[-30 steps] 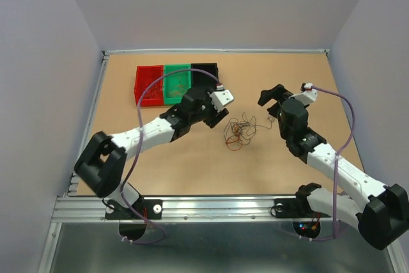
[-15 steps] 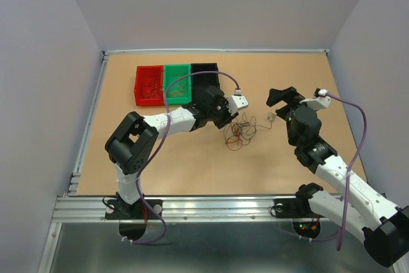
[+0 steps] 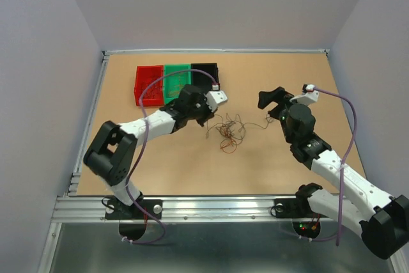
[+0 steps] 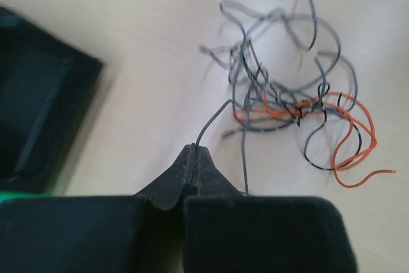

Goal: Untangle the cables

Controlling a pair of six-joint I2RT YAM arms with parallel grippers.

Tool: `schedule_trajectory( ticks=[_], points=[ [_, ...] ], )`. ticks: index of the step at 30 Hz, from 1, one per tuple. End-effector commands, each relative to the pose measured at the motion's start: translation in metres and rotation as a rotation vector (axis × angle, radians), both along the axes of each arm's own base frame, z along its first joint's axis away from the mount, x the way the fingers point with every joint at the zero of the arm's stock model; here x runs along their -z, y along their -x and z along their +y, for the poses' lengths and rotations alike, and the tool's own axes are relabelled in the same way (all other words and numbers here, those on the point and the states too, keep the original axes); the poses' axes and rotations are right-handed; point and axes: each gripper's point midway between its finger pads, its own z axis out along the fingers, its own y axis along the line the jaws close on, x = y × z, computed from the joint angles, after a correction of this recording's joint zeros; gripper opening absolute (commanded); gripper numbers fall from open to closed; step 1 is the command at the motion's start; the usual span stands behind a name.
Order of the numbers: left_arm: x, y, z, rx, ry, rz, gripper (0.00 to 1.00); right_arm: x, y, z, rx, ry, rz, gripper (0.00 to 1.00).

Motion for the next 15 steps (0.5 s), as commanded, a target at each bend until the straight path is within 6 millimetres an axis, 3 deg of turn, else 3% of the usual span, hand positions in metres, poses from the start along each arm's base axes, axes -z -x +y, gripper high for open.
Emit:
schedule_trajectory(
  ticks=[1,3,6,8,9,15],
  points=[
    [-0.093,-0.016,0.020,-0.023,0.250,-0.164,0.00,-0.005,0.002,0.055,-0.309,0.047,-0.084,1.00],
    [-0.116,-0.007,0.024,-0.007,0.299,-0.206,0.00,0.008,0.002,0.081,-0.437,0.047,-0.068,0.99],
    [-0.130,0.009,0.024,0.041,0.343,-0.236,0.00,0.039,-0.003,0.111,-0.570,0.020,0.001,0.97],
    [-0.135,0.015,0.024,0.061,0.359,-0.241,0.00,0.046,-0.003,0.133,-0.674,-0.002,0.028,0.96],
    [-0.136,0.016,0.024,0.061,0.359,-0.242,0.00,0.068,-0.007,0.142,-0.702,-0.007,0.092,0.95],
    [-0.142,0.022,0.025,0.075,0.374,-0.247,0.00,0.076,0.001,0.172,-0.826,0.032,0.052,0.95]
  ],
)
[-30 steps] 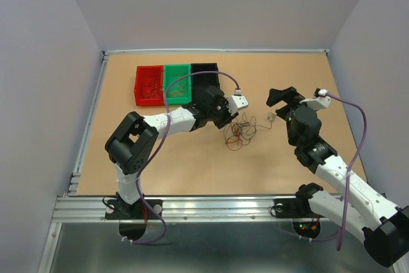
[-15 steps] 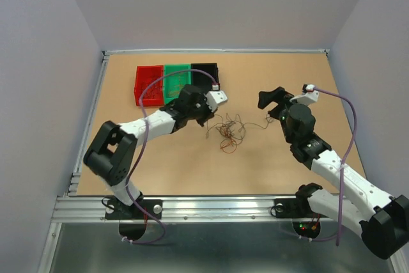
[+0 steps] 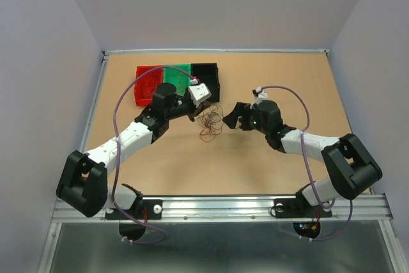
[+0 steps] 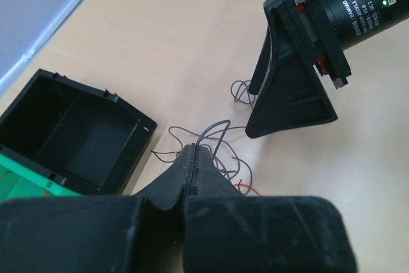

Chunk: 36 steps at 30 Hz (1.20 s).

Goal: Untangle the cables

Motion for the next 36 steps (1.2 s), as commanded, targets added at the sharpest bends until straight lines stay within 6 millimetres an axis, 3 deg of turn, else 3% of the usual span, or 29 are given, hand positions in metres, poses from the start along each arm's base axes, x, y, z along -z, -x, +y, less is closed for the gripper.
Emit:
schedule_trajectory(
  ticks=[1,6,10,16,17,19,20,22,23,26,30,33,36],
  points=[
    [-0.018,0.008,-0.004,0.040,0.050,-0.032,0.00,-0.062,0.004,0.039,-0.176,-0.103,-0.229,0.95],
    [-0.027,0.016,-0.003,0.058,0.065,-0.038,0.00,-0.078,0.022,0.060,-0.293,-0.042,-0.409,0.95],
    [-0.041,0.026,-0.003,0.088,0.083,-0.046,0.00,-0.078,0.027,0.072,-0.350,0.029,-0.502,0.95],
    [-0.113,0.055,0.003,0.155,0.137,-0.106,0.00,-0.079,0.030,0.074,-0.355,0.064,-0.591,0.96],
    [-0.144,0.063,0.005,0.167,0.170,-0.156,0.00,-0.083,0.032,0.074,-0.353,0.056,-0.608,0.96],
    [-0.172,0.072,0.008,0.179,0.197,-0.181,0.00,-0.101,0.040,0.072,-0.351,0.027,-0.674,0.98],
    [-0.201,0.081,0.009,0.198,0.224,-0.208,0.00,-0.103,0.046,0.071,-0.359,0.021,-0.686,0.99],
    [-0.226,0.092,0.008,0.230,0.270,-0.173,0.00,-0.113,0.051,0.069,-0.361,0.005,-0.722,0.99],
    [-0.251,0.108,0.006,0.293,0.297,-0.185,0.00,-0.121,0.054,0.069,-0.359,-0.009,-0.738,0.99],
    [-0.288,0.131,-0.001,0.398,0.357,-0.146,0.00,-0.129,0.057,0.068,-0.356,-0.031,-0.742,0.99],
    [-0.323,0.141,-0.003,0.408,0.413,-0.159,0.00,-0.130,0.065,0.076,-0.409,-0.055,-0.736,0.97],
    [-0.348,0.141,0.005,0.359,0.449,-0.216,0.00,-0.131,0.066,0.081,-0.410,-0.061,-0.725,0.88],
    [-0.373,0.137,0.015,0.282,0.492,-0.270,0.00,-0.126,0.061,0.083,-0.400,-0.062,-0.686,0.65]
  ],
)
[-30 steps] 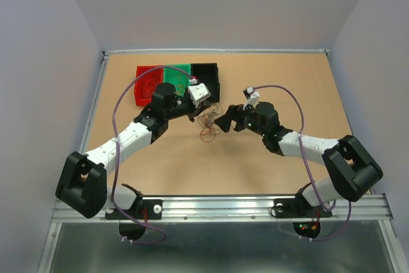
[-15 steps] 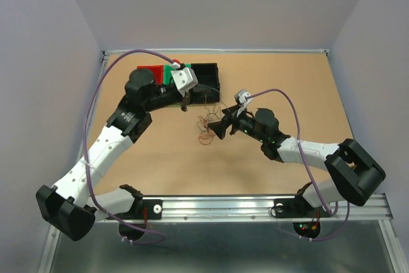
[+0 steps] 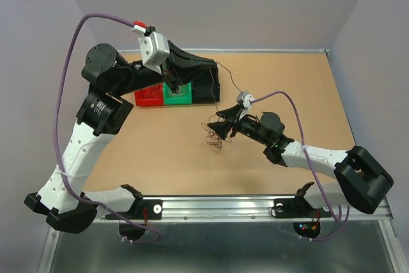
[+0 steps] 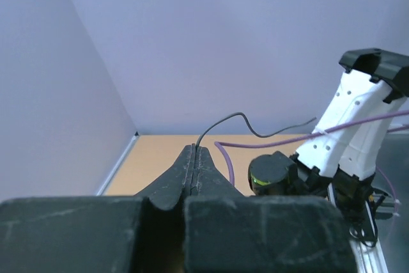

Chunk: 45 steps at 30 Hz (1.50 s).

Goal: Untangle the cables

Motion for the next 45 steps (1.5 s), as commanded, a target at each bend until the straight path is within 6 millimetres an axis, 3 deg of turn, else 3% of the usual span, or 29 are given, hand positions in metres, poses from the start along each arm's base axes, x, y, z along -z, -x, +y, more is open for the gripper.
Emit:
schedule_trajectory(
  ticks=[1,2,4,5,7,8,9,11,12,13,14,18,22,23,24,26,29,31,32,33,35,36,37,38,39,41,42,45],
  points=[
    [-0.048,0.000,0.019,-0.113,0.115,-0.033,0.00,-0.014,-0.004,0.008,0.002,-0.047,0.003,0.58],
    [-0.066,-0.011,0.033,-0.226,0.169,-0.029,0.00,-0.011,-0.012,0.004,0.052,-0.049,0.024,0.49],
    [-0.088,-0.022,0.053,-0.357,0.247,-0.033,0.00,-0.002,-0.023,0.000,0.124,-0.059,0.086,0.47],
    [-0.113,-0.027,0.081,-0.489,0.341,-0.040,0.00,0.005,-0.028,-0.004,0.165,-0.060,0.119,0.47],
    [-0.134,-0.025,0.115,-0.627,0.441,-0.053,0.00,0.021,-0.045,-0.018,0.308,-0.100,0.222,0.46],
    [-0.146,-0.028,0.139,-0.728,0.535,-0.056,0.00,0.031,-0.051,-0.022,0.354,-0.102,0.265,0.39],
    [-0.156,-0.014,0.166,-0.787,0.610,-0.077,0.00,0.039,-0.056,-0.029,0.418,-0.113,0.308,0.36],
    [-0.165,0.002,0.191,-0.829,0.724,-0.118,0.00,0.041,-0.059,-0.034,0.457,-0.116,0.322,0.18],
    [-0.154,0.002,0.202,-0.875,0.741,-0.107,0.00,0.040,-0.062,-0.044,0.511,-0.128,0.333,0.10],
    [-0.146,-0.002,0.206,-0.898,0.766,-0.097,0.00,0.042,-0.063,-0.049,0.540,-0.132,0.344,0.10],
    [-0.143,0.002,0.225,-0.962,0.821,-0.074,0.00,0.041,-0.067,-0.065,0.628,-0.134,0.349,0.09],
    [-0.122,-0.011,0.250,-1.098,0.907,-0.005,0.00,0.048,-0.076,-0.108,0.879,-0.178,0.388,0.15],
    [-0.098,-0.030,0.221,-1.041,0.824,0.006,0.00,0.044,-0.076,-0.118,0.930,-0.196,0.387,0.22],
    [-0.094,-0.032,0.211,-1.006,0.795,-0.003,0.00,0.040,-0.075,-0.114,0.902,-0.184,0.380,0.29],
    [-0.081,-0.037,0.187,-0.925,0.718,-0.022,0.00,0.034,-0.073,-0.105,0.843,-0.154,0.360,0.34],
    [-0.069,-0.039,0.163,-0.840,0.649,-0.046,0.00,0.021,-0.069,-0.099,0.788,-0.152,0.333,0.62],
    [-0.027,-0.045,0.118,-0.692,0.497,-0.070,0.00,0.006,-0.063,-0.100,0.751,-0.171,0.295,0.88],
    [-0.001,-0.056,0.100,-0.677,0.375,-0.116,0.00,0.004,-0.060,-0.106,0.761,-0.175,0.280,0.98],
    [0.012,-0.061,0.093,-0.672,0.321,-0.129,0.00,0.002,-0.059,-0.108,0.766,-0.181,0.275,0.99],
    [0.039,-0.076,0.085,-0.691,0.250,-0.118,0.00,-0.007,-0.056,-0.110,0.757,-0.203,0.262,1.00],
    [0.064,-0.094,0.088,-0.765,0.209,-0.097,0.00,-0.013,-0.053,-0.111,0.741,-0.209,0.241,1.00],
    [0.093,-0.110,0.091,-0.827,0.176,-0.048,0.00,-0.016,-0.051,-0.112,0.736,-0.219,0.232,1.00],
    [0.106,-0.114,0.090,-0.837,0.164,-0.035,0.00,-0.018,-0.050,-0.112,0.732,-0.221,0.228,1.00],
    [0.108,-0.113,0.089,-0.830,0.185,-0.062,0.00,-0.019,-0.050,-0.113,0.733,-0.223,0.224,1.00],
    [0.141,-0.114,0.078,-0.785,0.130,-0.057,0.00,-0.019,-0.049,-0.113,0.729,-0.224,0.220,1.00],
    [0.156,-0.110,0.071,-0.741,0.129,-0.107,0.00,-0.018,-0.049,-0.113,0.727,-0.219,0.218,1.00],
    [0.181,-0.112,0.063,-0.718,0.049,-0.138,0.00,-0.018,-0.049,-0.111,0.722,-0.218,0.217,1.00],
    [0.215,-0.129,0.066,-0.784,-0.007,-0.078,0.00,-0.022,-0.048,-0.106,0.691,-0.220,0.214,1.00]
  ],
)
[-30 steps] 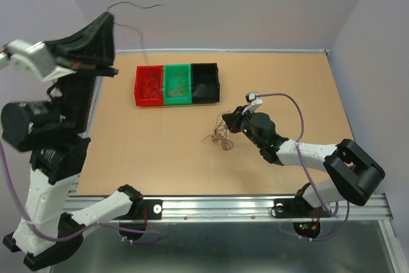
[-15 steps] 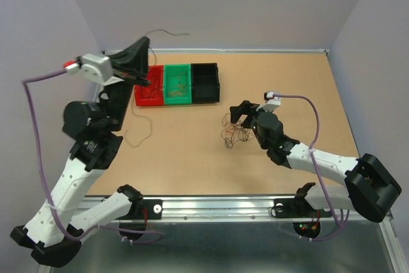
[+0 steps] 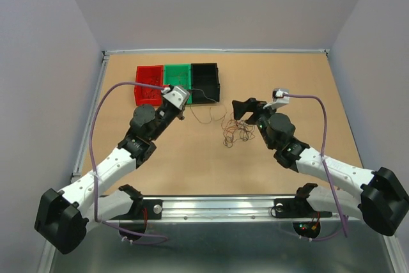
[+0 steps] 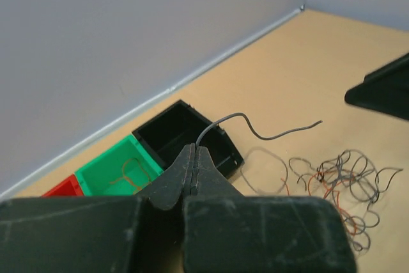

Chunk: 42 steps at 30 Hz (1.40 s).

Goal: Untangle the cables

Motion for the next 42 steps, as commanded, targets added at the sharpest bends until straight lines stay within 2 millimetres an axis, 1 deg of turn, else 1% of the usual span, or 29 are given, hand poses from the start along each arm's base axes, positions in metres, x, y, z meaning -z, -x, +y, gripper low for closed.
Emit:
schedule_trajectory(
  ticks=[1,3,5,8,9,10,12,14,15,16,17,19,23,30,33,34,35,38,39,41,42],
  points=[
    [-0.017,-0.008,0.000,-0.021,0.012,-0.134,0.00,-0.008,0.004,0.006,-0.040,-0.006,-0.041,1.00],
    [-0.001,-0.010,-0.002,-0.015,-0.011,-0.110,0.00,-0.010,0.005,0.005,-0.042,-0.009,-0.046,1.00],
    [0.001,-0.009,-0.004,-0.009,-0.001,-0.110,0.00,-0.013,0.007,0.004,-0.043,-0.020,-0.055,1.00],
    [0.004,-0.007,-0.007,0.010,-0.003,-0.102,0.00,-0.013,0.010,0.007,-0.072,-0.009,-0.065,1.00],
    [0.004,-0.006,-0.008,0.018,-0.002,-0.103,0.00,-0.017,0.011,0.010,-0.086,-0.012,-0.083,1.00],
    [0.004,-0.005,-0.008,0.024,-0.005,-0.104,0.00,-0.014,0.013,0.014,-0.119,0.003,-0.091,1.00],
    [0.001,-0.001,-0.008,0.038,-0.001,-0.109,0.00,-0.014,0.014,0.022,-0.157,0.009,-0.109,1.00],
    [-0.002,0.006,-0.010,0.065,0.006,-0.120,0.00,-0.009,0.016,0.037,-0.237,0.037,-0.117,0.99],
    [-0.003,0.007,-0.010,0.070,0.008,-0.122,0.00,-0.013,0.016,0.037,-0.237,0.035,-0.127,0.99],
    [-0.005,0.010,-0.010,0.076,0.011,-0.125,0.00,-0.008,0.018,0.046,-0.278,0.046,-0.122,0.98],
    [-0.007,0.012,-0.009,0.077,0.019,-0.128,0.00,-0.010,0.018,0.050,-0.298,0.052,-0.135,0.98],
    [-0.010,0.014,-0.008,0.080,0.029,-0.133,0.00,-0.004,0.019,0.058,-0.340,0.067,-0.133,0.98],
    [-0.011,0.018,-0.008,0.096,0.033,-0.136,0.00,-0.006,0.021,0.063,-0.368,0.082,-0.150,0.97],
    [-0.010,0.017,-0.010,0.099,0.036,-0.125,0.00,-0.013,0.025,0.058,-0.364,0.085,-0.182,0.97],
    [-0.010,0.017,-0.011,0.103,0.040,-0.120,0.00,-0.016,0.028,0.060,-0.382,0.085,-0.199,0.97],
    [-0.011,0.018,-0.011,0.108,0.041,-0.119,0.00,-0.018,0.029,0.061,-0.395,0.092,-0.215,0.97],
    [-0.009,0.018,-0.011,0.109,0.038,-0.114,0.00,-0.016,0.031,0.062,-0.406,0.100,-0.215,0.97],
    [-0.014,0.021,-0.012,0.120,0.044,-0.116,0.00,-0.016,0.036,0.070,-0.460,0.127,-0.247,0.96],
    [-0.018,0.023,-0.010,0.118,0.053,-0.122,0.00,-0.018,0.035,0.071,-0.463,0.130,-0.256,0.96],
    [-0.021,0.025,-0.009,0.119,0.062,-0.125,0.00,-0.015,0.044,0.082,-0.545,0.145,-0.272,0.95],
    [-0.025,0.028,-0.007,0.118,0.069,-0.134,0.00,-0.019,0.046,0.085,-0.563,0.143,-0.287,0.95]
  ],
)
